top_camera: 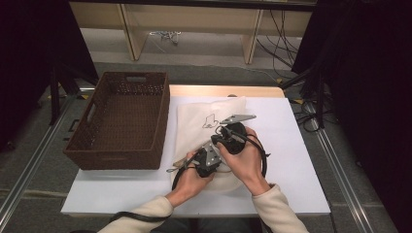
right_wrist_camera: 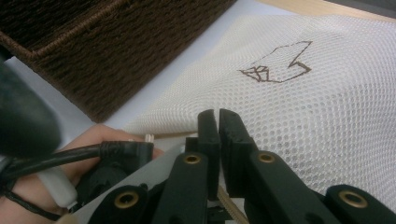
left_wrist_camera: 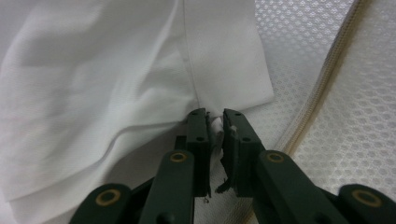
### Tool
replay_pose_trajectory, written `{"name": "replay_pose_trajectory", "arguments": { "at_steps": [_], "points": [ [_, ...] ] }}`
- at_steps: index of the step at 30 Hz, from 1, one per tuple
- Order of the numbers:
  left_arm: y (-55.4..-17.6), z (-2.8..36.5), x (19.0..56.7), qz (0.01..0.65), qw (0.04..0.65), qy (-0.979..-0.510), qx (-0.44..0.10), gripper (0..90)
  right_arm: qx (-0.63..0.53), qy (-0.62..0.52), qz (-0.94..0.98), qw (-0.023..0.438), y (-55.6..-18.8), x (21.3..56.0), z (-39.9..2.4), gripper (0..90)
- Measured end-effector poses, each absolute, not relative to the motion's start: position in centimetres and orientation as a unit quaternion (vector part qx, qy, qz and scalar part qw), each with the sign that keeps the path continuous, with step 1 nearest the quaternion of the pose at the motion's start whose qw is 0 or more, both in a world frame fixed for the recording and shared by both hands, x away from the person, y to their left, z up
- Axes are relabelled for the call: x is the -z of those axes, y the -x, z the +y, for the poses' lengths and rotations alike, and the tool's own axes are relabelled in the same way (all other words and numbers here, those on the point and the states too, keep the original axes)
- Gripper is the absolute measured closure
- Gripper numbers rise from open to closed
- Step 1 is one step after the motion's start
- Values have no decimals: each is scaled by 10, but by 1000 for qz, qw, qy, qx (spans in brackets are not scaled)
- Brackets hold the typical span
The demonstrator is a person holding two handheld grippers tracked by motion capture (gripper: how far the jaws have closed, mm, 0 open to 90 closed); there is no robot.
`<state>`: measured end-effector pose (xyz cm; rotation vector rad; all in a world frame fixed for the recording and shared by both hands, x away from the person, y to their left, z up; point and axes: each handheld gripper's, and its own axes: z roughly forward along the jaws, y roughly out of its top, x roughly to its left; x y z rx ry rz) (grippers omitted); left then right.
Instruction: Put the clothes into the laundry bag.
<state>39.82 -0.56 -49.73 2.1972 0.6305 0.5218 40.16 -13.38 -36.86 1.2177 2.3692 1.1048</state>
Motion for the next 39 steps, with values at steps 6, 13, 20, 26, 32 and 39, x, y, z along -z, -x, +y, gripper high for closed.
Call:
{"name": "replay_pose_trajectory", "arguments": {
  "at_steps": [6,13,20,26,32,39],
  "points": [
    [-396,-5,498,245,392,-863,-203,737,-380,-424,812,130,-400,368,-133,887],
    [-394,0,497,245,406,-857,-203,577,-381,-418,814,134,-401,368,-134,888],
    [-389,6,497,250,424,-847,-200,490,-379,-414,817,134,-401,368,-133,889],
    [-381,11,494,265,440,-837,-190,479,-378,-423,813,128,-400,368,-132,889],
    [-375,21,488,242,416,-854,-195,491,-378,-422,814,128,-400,368,-133,888],
    [-366,33,483,241,418,-853,-199,516,-378,-420,815,129,-400,368,-133,888]
  ]
}}
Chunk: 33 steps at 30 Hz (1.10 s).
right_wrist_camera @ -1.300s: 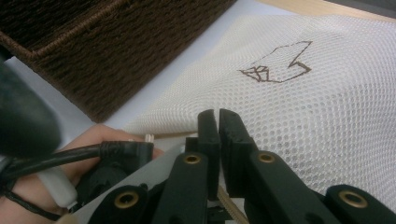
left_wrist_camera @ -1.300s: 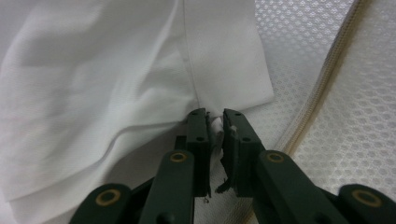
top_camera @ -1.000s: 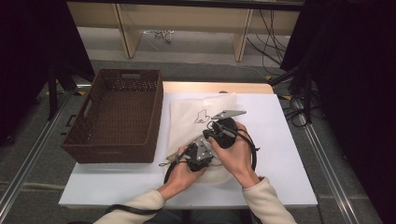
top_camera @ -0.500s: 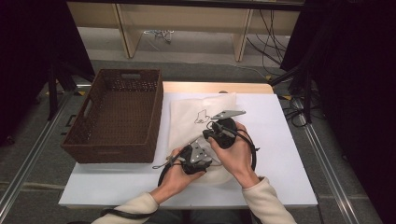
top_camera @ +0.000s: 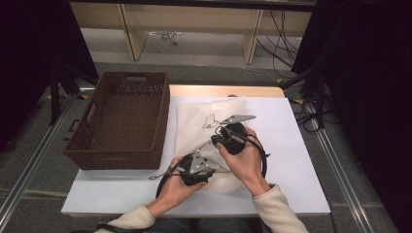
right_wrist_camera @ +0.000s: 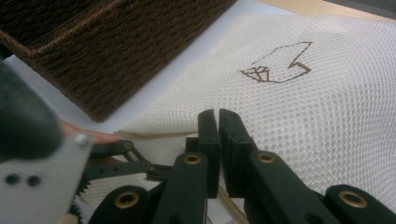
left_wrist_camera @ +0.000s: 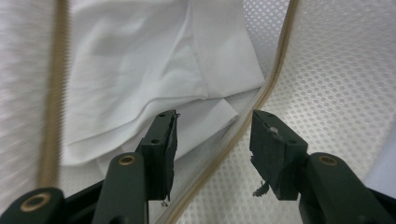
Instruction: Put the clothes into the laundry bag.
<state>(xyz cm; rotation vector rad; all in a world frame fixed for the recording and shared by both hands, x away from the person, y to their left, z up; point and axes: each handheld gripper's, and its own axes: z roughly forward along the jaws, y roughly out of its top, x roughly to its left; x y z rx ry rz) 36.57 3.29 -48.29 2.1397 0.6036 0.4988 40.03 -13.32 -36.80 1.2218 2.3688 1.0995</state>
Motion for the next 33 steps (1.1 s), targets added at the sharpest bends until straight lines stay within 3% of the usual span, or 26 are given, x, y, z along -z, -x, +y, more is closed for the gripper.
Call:
{"name": "replay_pose_trajectory", "arguments": {
  "at_steps": [16,23,33],
  "points": [
    [-332,83,466,269,461,-821,-203,522,-361,-406,828,140,-403,380,-136,883],
    [-322,102,470,290,462,-816,-192,511,-315,-425,842,110,-404,398,-138,873],
    [-323,118,474,319,449,-806,-215,453,-257,-449,852,80,-412,428,-150,835]
  ]
}}
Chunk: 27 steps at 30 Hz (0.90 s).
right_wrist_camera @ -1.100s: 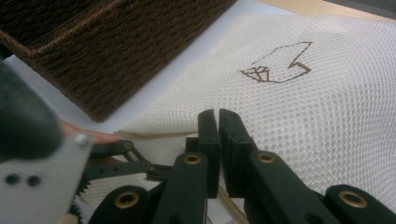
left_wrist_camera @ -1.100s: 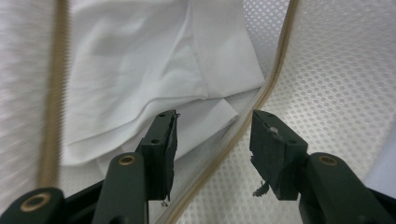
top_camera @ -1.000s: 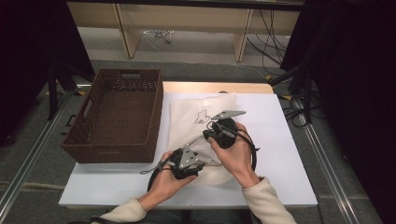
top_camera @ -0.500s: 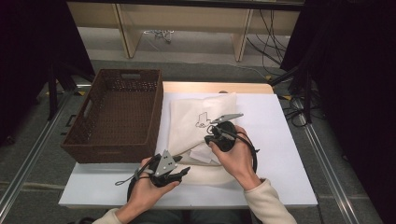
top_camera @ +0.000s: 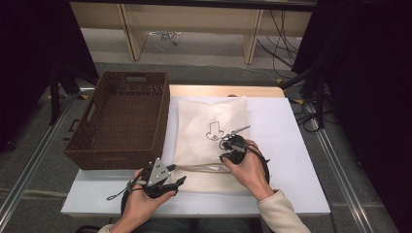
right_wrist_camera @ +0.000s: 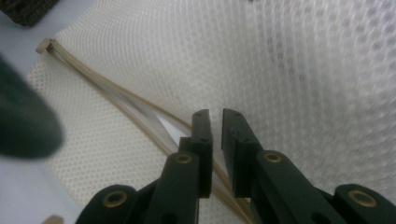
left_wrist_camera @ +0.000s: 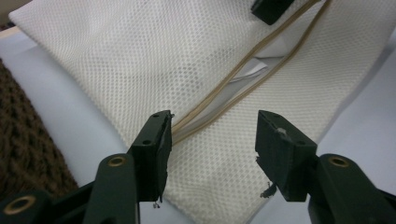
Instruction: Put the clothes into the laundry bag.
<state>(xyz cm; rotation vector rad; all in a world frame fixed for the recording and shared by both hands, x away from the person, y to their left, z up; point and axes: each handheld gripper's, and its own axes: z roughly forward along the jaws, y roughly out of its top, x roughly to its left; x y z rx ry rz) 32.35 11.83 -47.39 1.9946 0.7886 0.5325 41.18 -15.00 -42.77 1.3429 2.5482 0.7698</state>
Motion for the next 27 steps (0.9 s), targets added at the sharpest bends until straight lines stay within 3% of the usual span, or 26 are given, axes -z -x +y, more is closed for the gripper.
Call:
{"name": "replay_pose_trajectory", "arguments": {
  "at_steps": [2,9,12,14,27],
  "points": [
    [-324,121,476,331,442,-806,-215,448,-261,-450,851,68,-413,428,-151,819],
    [-330,130,485,364,405,-815,-199,457,-311,-443,835,98,-403,404,-150,777],
    [-335,133,488,345,378,-837,-195,474,-313,-439,836,100,-403,404,-150,769],
    [-334,128,494,376,394,-822,-170,489,-310,-443,836,96,-403,404,-150,766],
    [-340,125,498,364,377,-836,-163,538,-316,-485,808,108,-398,383,-186,759]
  ]
}}
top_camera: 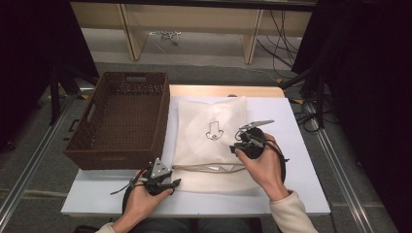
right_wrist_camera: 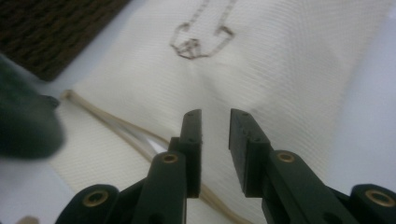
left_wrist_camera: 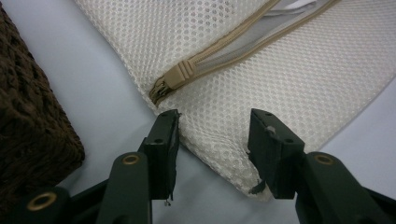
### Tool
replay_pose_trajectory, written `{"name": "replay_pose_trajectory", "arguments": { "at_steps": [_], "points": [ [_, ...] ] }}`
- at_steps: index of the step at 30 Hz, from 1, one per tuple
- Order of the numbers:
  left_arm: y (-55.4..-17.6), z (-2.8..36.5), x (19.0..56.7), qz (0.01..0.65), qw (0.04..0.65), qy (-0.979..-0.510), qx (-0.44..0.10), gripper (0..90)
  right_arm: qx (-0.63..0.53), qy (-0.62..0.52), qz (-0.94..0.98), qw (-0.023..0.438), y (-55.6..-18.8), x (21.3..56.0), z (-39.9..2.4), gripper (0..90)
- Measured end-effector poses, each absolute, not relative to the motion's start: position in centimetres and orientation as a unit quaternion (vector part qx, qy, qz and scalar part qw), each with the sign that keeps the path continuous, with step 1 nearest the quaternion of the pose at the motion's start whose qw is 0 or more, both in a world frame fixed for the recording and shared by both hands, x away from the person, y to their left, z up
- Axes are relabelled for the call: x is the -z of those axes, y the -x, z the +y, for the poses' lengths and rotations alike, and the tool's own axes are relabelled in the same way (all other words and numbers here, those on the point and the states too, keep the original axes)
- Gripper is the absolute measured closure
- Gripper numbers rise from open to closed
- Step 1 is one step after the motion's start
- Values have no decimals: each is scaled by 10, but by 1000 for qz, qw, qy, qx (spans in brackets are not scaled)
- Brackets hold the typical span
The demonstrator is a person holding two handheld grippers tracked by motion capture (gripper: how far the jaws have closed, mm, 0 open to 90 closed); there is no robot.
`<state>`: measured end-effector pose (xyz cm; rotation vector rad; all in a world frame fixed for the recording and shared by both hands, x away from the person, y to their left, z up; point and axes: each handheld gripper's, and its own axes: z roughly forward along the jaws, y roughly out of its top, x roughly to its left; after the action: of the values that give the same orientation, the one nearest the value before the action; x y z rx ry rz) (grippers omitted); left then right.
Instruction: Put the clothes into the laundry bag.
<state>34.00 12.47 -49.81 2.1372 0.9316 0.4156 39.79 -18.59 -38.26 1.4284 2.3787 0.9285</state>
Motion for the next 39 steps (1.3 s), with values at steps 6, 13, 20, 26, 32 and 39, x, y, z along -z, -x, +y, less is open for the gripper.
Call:
{"name": "replay_pose_trajectory", "arguments": {
  "at_steps": [6,13,20,26,32,39],
  "points": [
    [-342,127,496,354,365,-847,-153,594,-311,-504,798,112,-397,393,-202,756],
    [-342,127,496,356,366,-846,-155,681,-306,-501,803,104,-397,391,-202,745],
    [-342,127,497,352,376,-843,-153,782,-308,-484,813,97,-395,393,-183,743],
    [-341,126,496,350,371,-847,-150,851,-316,-483,811,101,-394,392,-179,744],
    [-338,127,495,369,386,-835,-134,878,-317,-478,813,102,-394,392,-180,744],
    [-327,136,488,368,395,-836,-98,878,-316,-473,816,98,-392,392,-175,745]
  ]
}}
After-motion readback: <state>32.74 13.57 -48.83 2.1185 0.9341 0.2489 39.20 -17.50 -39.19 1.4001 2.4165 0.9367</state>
